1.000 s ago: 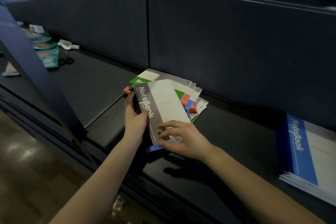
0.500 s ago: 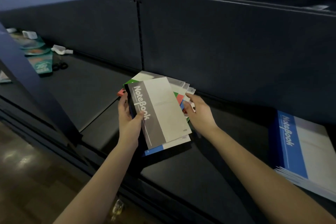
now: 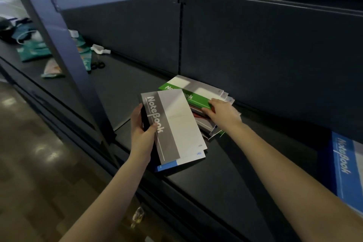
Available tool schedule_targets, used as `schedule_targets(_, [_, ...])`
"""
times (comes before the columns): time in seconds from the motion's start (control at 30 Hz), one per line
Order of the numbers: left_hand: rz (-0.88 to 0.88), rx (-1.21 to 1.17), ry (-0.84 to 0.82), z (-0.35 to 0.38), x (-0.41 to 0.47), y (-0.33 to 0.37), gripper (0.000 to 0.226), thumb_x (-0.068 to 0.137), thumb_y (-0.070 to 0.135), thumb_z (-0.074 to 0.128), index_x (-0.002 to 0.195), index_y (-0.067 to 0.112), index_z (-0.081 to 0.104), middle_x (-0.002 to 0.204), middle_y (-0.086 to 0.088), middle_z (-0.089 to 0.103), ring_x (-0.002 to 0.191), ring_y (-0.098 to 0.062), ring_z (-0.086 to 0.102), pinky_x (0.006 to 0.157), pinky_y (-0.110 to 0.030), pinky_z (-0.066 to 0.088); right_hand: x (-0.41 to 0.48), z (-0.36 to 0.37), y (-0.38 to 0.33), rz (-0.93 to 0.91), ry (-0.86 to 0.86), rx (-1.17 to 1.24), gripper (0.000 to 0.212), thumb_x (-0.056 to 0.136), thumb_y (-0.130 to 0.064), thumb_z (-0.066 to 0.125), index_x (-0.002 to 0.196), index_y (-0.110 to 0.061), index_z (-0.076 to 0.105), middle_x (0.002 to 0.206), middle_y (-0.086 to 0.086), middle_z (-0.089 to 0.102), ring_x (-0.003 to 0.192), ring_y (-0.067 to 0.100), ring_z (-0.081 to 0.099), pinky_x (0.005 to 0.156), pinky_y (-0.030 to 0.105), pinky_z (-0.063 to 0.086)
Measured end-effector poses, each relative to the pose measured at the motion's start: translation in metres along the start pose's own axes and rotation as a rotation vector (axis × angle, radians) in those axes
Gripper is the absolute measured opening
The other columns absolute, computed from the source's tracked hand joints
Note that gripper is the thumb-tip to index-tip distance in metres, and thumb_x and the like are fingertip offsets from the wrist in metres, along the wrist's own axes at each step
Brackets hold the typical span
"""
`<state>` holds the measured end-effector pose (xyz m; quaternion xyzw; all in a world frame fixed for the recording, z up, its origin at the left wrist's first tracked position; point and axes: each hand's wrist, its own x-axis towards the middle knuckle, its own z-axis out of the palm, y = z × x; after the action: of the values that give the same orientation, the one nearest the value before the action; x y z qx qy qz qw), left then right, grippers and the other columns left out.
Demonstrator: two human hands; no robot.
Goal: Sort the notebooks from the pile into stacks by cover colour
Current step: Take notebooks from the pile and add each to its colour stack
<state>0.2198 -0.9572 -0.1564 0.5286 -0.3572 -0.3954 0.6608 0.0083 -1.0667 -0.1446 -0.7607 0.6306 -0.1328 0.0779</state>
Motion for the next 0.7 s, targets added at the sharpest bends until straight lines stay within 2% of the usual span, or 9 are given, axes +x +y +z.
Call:
schedule_targets(0.03, [-0.001,0.003,-0.005,-0.002,-0.001,0.0,0.06,0.087,-0.015,0.048,0.125,0.032,0.042,0.114,0.017,0.054,0.1,-0.002,0.056,0.071,-0.021,0.047,0.001,-0.003,-0.001,0.005,0.018,-0.035,0.035,0.099,-0.035,0.045,0.124,-0.015,0.058,0.122,0.009,0.062,0.105,0.027,0.06,0.082,0.039,0.052])
schedule_targets(0.1, [-0.004,-0.004,-0.003,-0.004,-0.002,-0.001,0.061,0.086,-0.016,0.047,0.125,0.03,0.044,0.116,0.013,0.055,0.1,-0.006,0.057,0.07,-0.021,0.048,0.003,-0.009,-0.001,0.014,0.012,-0.088,0.031,0.099,-0.031,0.044,0.119,-0.017,0.061,0.108,0.01,0.066,0.093,0.027,0.063,0.077,0.041,0.055])
schedule_targets(0.2, [-0.003,-0.023,0.033,-0.004,-0.003,-0.002,0.061,0.084,-0.019,0.046,0.12,0.03,0.045,0.119,0.006,0.056,0.1,-0.009,0.058,0.07,-0.023,0.049,0.005,-0.015,-0.001,0.012,-0.077,-0.129,0.039,0.095,-0.046,0.046,0.121,-0.019,0.06,0.103,0.009,0.067,0.09,0.024,0.063,0.075,0.042,0.056])
schedule_targets(0.3, [-0.019,-0.041,0.055,-0.003,-0.001,-0.004,0.06,0.083,-0.02,0.047,0.12,0.028,0.046,0.123,0.002,0.056,0.103,-0.013,0.057,0.076,-0.028,0.05,0.006,-0.017,0.0,-0.01,-0.123,-0.16,0.043,0.094,-0.05,0.047,0.119,-0.018,0.06,0.101,0.007,0.067,0.088,0.021,0.063,0.074,0.041,0.056])
schedule_targets(0.47, [-0.036,-0.045,0.064,-0.001,-0.002,-0.006,0.058,0.084,-0.018,0.048,0.115,0.031,0.048,0.113,0.01,0.058,0.099,-0.008,0.058,0.076,-0.029,0.051,0.003,-0.02,0.001,-0.028,-0.133,-0.168,0.046,0.092,-0.054,0.05,0.119,-0.017,0.059,0.107,0.008,0.063,0.097,0.023,0.059,0.075,0.038,0.053])
schedule_targets(0.57, [-0.062,-0.063,0.057,-0.001,-0.002,-0.006,0.058,0.085,-0.018,0.048,0.117,0.03,0.048,0.113,0.011,0.058,0.101,-0.01,0.058,0.078,-0.031,0.051,0.003,-0.017,0.001,-0.037,-0.097,-0.178,0.037,0.098,-0.043,0.044,0.121,-0.017,0.058,0.109,0.01,0.064,0.097,0.025,0.061,0.079,0.042,0.055])
schedule_targets(0.63, [-0.076,-0.083,0.056,0.001,-0.001,-0.005,0.056,0.085,-0.018,0.048,0.119,0.028,0.047,0.111,0.011,0.058,0.098,-0.009,0.059,0.073,-0.027,0.05,0.002,-0.018,0.0,-0.037,-0.076,-0.186,0.034,0.101,-0.035,0.041,0.126,-0.018,0.057,0.11,0.011,0.065,0.096,0.025,0.063,0.08,0.042,0.055])
schedule_targets(0.7, [-0.079,-0.097,0.051,0.001,0.0,-0.002,0.055,0.085,-0.018,0.048,0.118,0.027,0.047,0.11,0.01,0.058,0.095,-0.007,0.059,0.069,-0.025,0.048,0.001,-0.019,0.001,-0.047,-0.083,-0.185,0.035,0.1,-0.036,0.042,0.125,-0.017,0.056,0.108,0.01,0.065,0.094,0.023,0.063,0.078,0.041,0.056])
